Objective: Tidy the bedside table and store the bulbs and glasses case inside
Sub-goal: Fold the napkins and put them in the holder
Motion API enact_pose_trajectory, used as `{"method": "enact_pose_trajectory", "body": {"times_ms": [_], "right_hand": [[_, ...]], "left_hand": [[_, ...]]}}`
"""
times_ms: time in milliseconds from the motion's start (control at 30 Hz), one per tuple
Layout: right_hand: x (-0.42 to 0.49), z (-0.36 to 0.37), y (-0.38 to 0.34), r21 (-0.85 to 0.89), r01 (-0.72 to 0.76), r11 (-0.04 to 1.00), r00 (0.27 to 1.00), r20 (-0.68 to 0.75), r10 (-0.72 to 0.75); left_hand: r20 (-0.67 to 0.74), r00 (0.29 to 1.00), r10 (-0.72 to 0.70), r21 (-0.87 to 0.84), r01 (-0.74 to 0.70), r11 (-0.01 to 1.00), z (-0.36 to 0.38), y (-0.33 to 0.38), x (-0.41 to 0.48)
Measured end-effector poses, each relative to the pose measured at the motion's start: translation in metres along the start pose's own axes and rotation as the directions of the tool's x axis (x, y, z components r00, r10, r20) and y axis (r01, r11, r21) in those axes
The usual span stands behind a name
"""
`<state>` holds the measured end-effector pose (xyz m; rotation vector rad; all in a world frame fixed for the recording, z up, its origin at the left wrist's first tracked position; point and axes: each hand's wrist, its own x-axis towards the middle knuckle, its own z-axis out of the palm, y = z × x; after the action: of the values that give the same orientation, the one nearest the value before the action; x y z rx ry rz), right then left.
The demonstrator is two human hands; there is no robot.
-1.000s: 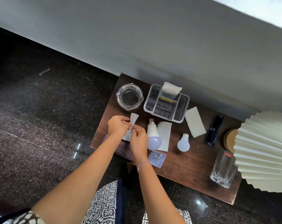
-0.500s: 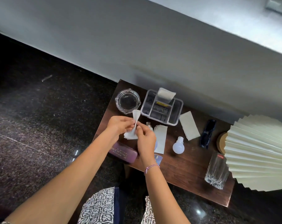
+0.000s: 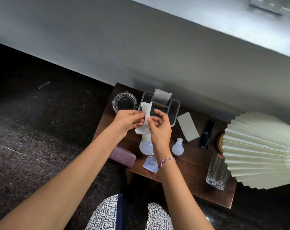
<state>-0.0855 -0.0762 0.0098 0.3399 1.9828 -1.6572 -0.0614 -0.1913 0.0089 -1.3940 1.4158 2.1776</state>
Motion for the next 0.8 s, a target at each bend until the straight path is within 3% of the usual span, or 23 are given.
{"method": "enact_pose_trajectory", "body": {"times_ms": [233, 433, 600, 733, 800], "right_hand": [[0.014, -0.009, -0.013, -0.051, 0.11, 0.993, 0.994, 0.02, -0.109], [0.035, -0.011, -0.027, -0.098, 0.179, 0.979, 0.982, 0.082, -0.172], [0.05, -0.005, -0.036, -0.186, 0.221, 0.957, 0.975, 0.043, -0.217], [0.044, 0.002, -0.036, -0.007, 0.03, 1.0, 0.99, -0.139, -0.031], [0.037, 0.007, -0.034, 0.156, -0.118, 0.981, 0.987, -0.089, 0.133]], "left_hand": [[-0.028, 0.985, 0.169, 0.176, -0.161, 0.971, -0.003, 0.012, 0.003], [0.079, 0.97, 0.231, 0.291, -0.244, 0.925, -0.005, 0.024, 0.011], [-0.065, 0.915, 0.398, 0.435, -0.333, 0.837, 0.0, 0.028, 0.021], [-0.176, 0.851, 0.494, 0.574, -0.319, 0.754, 0.003, 0.03, 0.021], [-0.197, 0.814, 0.546, 0.613, -0.332, 0.717, 0.006, 0.03, 0.02]]}}
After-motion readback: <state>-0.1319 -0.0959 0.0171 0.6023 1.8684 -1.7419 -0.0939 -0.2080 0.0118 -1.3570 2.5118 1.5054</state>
